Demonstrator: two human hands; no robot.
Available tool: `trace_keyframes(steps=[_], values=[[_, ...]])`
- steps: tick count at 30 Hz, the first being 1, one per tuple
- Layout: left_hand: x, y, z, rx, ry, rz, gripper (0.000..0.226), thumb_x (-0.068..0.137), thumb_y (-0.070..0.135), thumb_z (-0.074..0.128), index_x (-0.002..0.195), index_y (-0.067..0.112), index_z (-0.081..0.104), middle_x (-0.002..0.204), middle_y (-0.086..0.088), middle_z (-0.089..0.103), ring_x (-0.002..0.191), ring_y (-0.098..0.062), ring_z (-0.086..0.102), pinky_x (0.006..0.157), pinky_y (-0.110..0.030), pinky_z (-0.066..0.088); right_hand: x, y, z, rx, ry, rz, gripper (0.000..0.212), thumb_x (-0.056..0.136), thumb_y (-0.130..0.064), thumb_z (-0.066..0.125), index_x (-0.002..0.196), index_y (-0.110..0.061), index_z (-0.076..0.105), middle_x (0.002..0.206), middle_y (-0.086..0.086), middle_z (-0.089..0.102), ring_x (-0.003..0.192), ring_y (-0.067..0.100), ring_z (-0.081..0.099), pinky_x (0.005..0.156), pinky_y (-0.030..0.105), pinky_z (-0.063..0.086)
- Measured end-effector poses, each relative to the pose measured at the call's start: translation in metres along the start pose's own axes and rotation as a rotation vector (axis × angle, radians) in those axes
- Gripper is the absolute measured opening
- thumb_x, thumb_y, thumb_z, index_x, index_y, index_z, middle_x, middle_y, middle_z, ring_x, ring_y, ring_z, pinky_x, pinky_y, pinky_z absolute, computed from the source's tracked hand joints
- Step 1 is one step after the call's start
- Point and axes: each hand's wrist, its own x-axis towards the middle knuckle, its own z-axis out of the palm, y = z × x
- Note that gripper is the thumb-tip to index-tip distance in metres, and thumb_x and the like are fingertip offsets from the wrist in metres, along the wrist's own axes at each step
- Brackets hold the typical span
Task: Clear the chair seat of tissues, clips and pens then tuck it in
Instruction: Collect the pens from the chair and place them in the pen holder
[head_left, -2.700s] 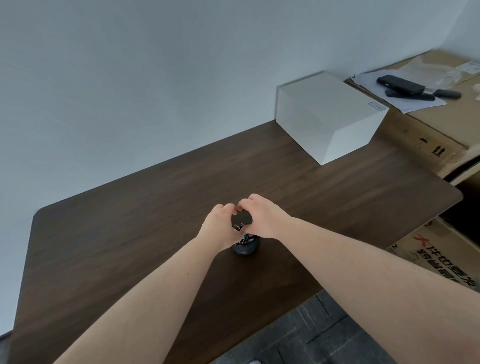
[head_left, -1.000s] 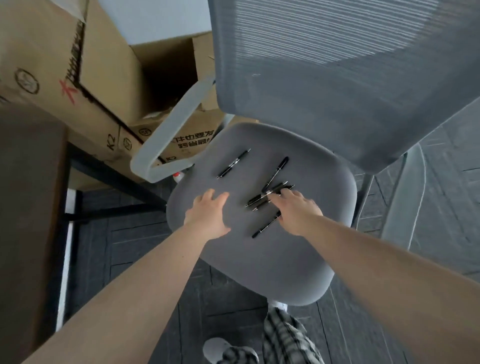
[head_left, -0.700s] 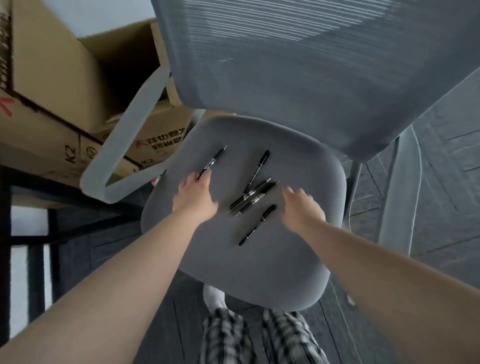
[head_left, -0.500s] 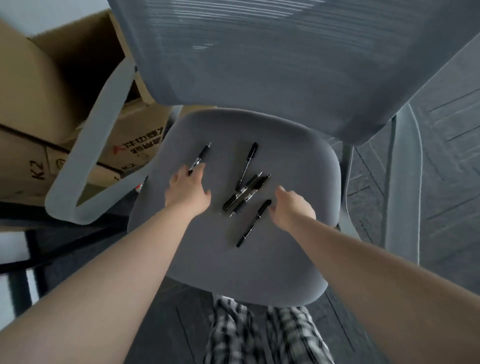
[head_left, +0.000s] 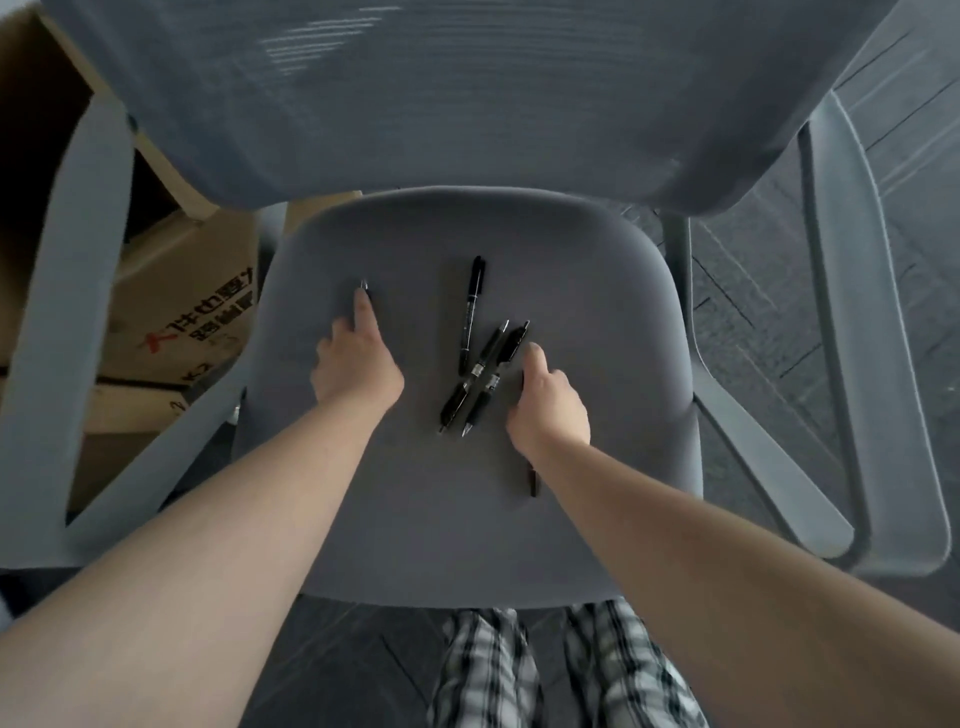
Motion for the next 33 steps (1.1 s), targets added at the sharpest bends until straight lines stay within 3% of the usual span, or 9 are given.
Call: trace_keyframes(steps=[7, 9, 11, 14, 16, 19, 26, 29, 33], values=[[0.015, 0.014, -0.002, -0.059, -0.025, -0.038, 0.054, 0.084, 0.005, 0.056, 0.132, 0.001, 0.031, 0.136, -0.02, 0.041, 0.122, -0.041, 0.044, 0.094, -0.047, 0.043, 0.009, -0.018, -0.016, 0.394, 0.086, 0.127, 0.06, 0.09, -0.004, 0.037, 0.146, -0.018, 0.021, 0.135, 0.011, 0.039, 0.107, 0.036, 0.052, 0.076, 0.033, 0.038], [0.018, 0.018, -0.002, -0.132, -0.038, -0.037, 0.043, 0.085, 0.005, 0.05, 0.126, 0.0, 0.037, 0.131, -0.021, 0.044, 0.118, -0.041, 0.046, 0.093, -0.047, 0.042, 0.013, -0.025, -0.019, 0.478, 0.108, 0.198, 0.039, 0.089, -0.006, 0.038, 0.128, -0.008, 0.035, 0.131, 0.011, 0.048, 0.104, 0.035, 0.053, 0.075, 0.032, 0.037], [0.02, 0.024, -0.002, -0.235, -0.061, -0.013, 0.029, 0.085, 0.009, 0.046, 0.113, 0.001, 0.046, 0.119, -0.018, 0.051, 0.109, -0.04, 0.052, 0.084, -0.043, 0.043, 0.019, -0.031, -0.02, 0.493, 0.103, 0.264, 0.014, 0.091, -0.016, 0.043, 0.102, -0.007, 0.038, 0.119, 0.013, 0.057, 0.095, 0.034, 0.055, 0.07, 0.032, 0.038], [0.021, 0.036, 0.004, -0.364, -0.094, 0.026, 0.015, 0.086, 0.023, 0.052, 0.091, 0.01, 0.047, 0.099, -0.009, 0.054, 0.096, -0.032, 0.056, 0.072, -0.032, 0.037, 0.026, -0.037, -0.018, 0.441, 0.028, 0.287, 0.033, 0.091, -0.035, 0.056, 0.107, -0.008, 0.046, 0.116, 0.009, 0.059, 0.104, 0.031, 0.058, 0.07, 0.031, 0.038], [0.02, 0.044, 0.01, -0.396, -0.096, 0.051, 0.028, 0.085, 0.035, 0.06, 0.094, 0.009, 0.051, 0.102, -0.008, 0.058, 0.089, -0.026, 0.055, 0.07, -0.03, 0.036, 0.029, -0.038, -0.014, 0.417, 0.015, 0.303, 0.041, 0.087, -0.041, 0.062, 0.108, -0.009, 0.048, 0.113, 0.006, 0.06, 0.104, 0.029, 0.059, 0.07, 0.032, 0.04], [0.024, 0.052, 0.016, -0.34, -0.072, 0.079, 0.043, 0.081, 0.04, 0.066, 0.104, 0.006, 0.052, 0.111, -0.008, 0.059, 0.099, -0.028, 0.058, 0.073, -0.031, 0.039, 0.034, -0.038, -0.007, 0.356, 0.025, 0.315, 0.046, 0.083, -0.046, 0.066, 0.107, -0.011, 0.048, 0.113, 0.006, 0.061, 0.109, 0.03, 0.058, 0.077, 0.036, 0.047], [0.028, 0.059, 0.016, -0.182, -0.044, 0.055, 0.028, 0.082, 0.017, 0.06, 0.105, 0.004, 0.049, 0.108, -0.013, 0.059, 0.091, -0.033, 0.055, 0.067, -0.034, 0.038, 0.043, -0.044, -0.002, 0.302, 0.029, 0.303, 0.034, 0.086, -0.029, 0.06, 0.109, -0.01, 0.046, 0.118, 0.008, 0.058, 0.114, 0.031, 0.054, 0.084, 0.039, 0.047], [0.027, 0.056, 0.013, -0.14, -0.057, 0.036, 0.03, 0.084, 0.016, 0.054, 0.111, 0.005, 0.047, 0.101, -0.01, 0.055, 0.094, -0.034, 0.055, 0.069, -0.034, 0.038, 0.043, -0.04, -0.002, 0.231, 0.036, 0.274, 0.022, 0.088, -0.023, 0.054, 0.103, -0.012, 0.042, 0.118, 0.008, 0.059, 0.111, 0.031, 0.056, 0.087, 0.04, 0.046], [0.024, 0.048, 0.008, -0.16, -0.094, 0.015, 0.023, 0.086, 0.015, 0.045, 0.107, 0.007, 0.046, 0.09, -0.005, 0.05, 0.082, -0.031, 0.048, 0.07, -0.033, 0.037, 0.04, -0.035, -0.011, 0.203, 0.042, 0.21, 0.019, 0.088, -0.017, 0.051, 0.094, -0.015, 0.033, 0.112, 0.007, 0.06, 0.1, 0.032, 0.059, 0.076, 0.036, 0.045]])
